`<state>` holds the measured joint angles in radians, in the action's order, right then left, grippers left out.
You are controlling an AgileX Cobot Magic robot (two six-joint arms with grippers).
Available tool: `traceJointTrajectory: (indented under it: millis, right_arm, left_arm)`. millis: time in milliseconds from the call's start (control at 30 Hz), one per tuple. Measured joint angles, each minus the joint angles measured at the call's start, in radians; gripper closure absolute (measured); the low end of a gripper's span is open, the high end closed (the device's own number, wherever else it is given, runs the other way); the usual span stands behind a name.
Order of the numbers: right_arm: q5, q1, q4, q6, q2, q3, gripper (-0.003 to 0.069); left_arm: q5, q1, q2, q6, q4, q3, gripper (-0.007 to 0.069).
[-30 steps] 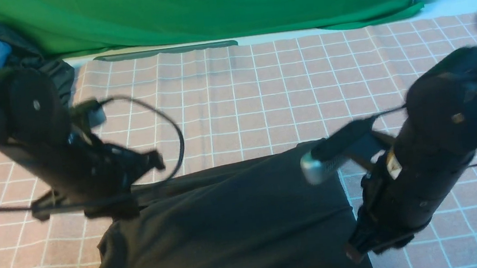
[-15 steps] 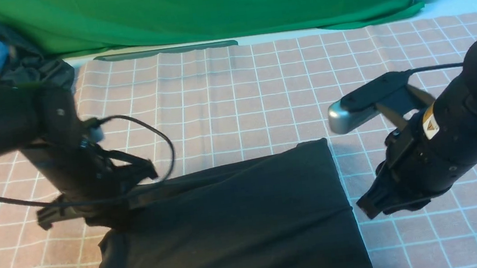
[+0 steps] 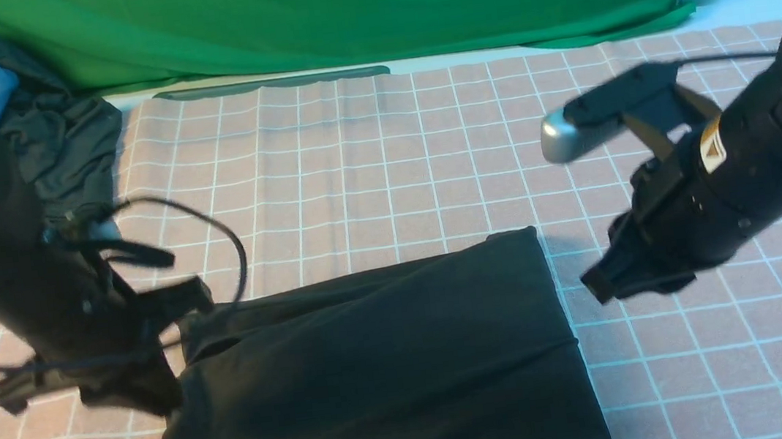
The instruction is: Fold a long-sleeved shirt over a pink coffee tablecloth.
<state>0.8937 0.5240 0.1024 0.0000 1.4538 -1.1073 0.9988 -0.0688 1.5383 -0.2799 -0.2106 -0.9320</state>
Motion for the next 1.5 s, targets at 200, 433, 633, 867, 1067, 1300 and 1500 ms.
traceJointTrajectory:
  millis: [200, 433, 633, 867, 1067, 1300, 1500]
  right_arm:
    - [-0.006, 0.000, 0.000, -0.029, 0.000, -0.050, 0.0502]
    - [-0.010, 0.000, 0.000, -0.030, 0.001, -0.053, 0.0495]
    - [-0.024, 0.000, 0.000, -0.033, 0.002, -0.053, 0.0492]
    - [-0.036, 0.000, 0.000, -0.033, 0.002, -0.053, 0.0483]
    - [-0.051, 0.000, 0.000, -0.033, 0.002, -0.053, 0.0477]
    - [-0.048, -0.041, 0.001, -0.030, 0.022, -0.053, 0.0462]
    - [-0.028, -0.086, 0.061, -0.030, 0.113, -0.053, 0.0389]
  left_arm:
    - [-0.131, 0.000, -0.001, 0.061, -0.008, 0.130, 0.0154]
    - [-0.289, 0.000, -0.001, 0.175, -0.061, 0.194, -0.0059]
    - [-0.327, 0.000, 0.022, 0.244, -0.127, 0.211, -0.0020]
    - [-0.325, 0.001, 0.036, 0.375, -0.160, 0.207, 0.0165]
    - [-0.323, 0.001, 0.046, 0.421, -0.185, 0.207, 0.0428]
    - [-0.197, 0.001, 0.019, 0.426, -0.157, 0.129, 0.0559]
    - [-0.161, 0.001, -0.036, 0.416, -0.145, 0.110, 0.0559]
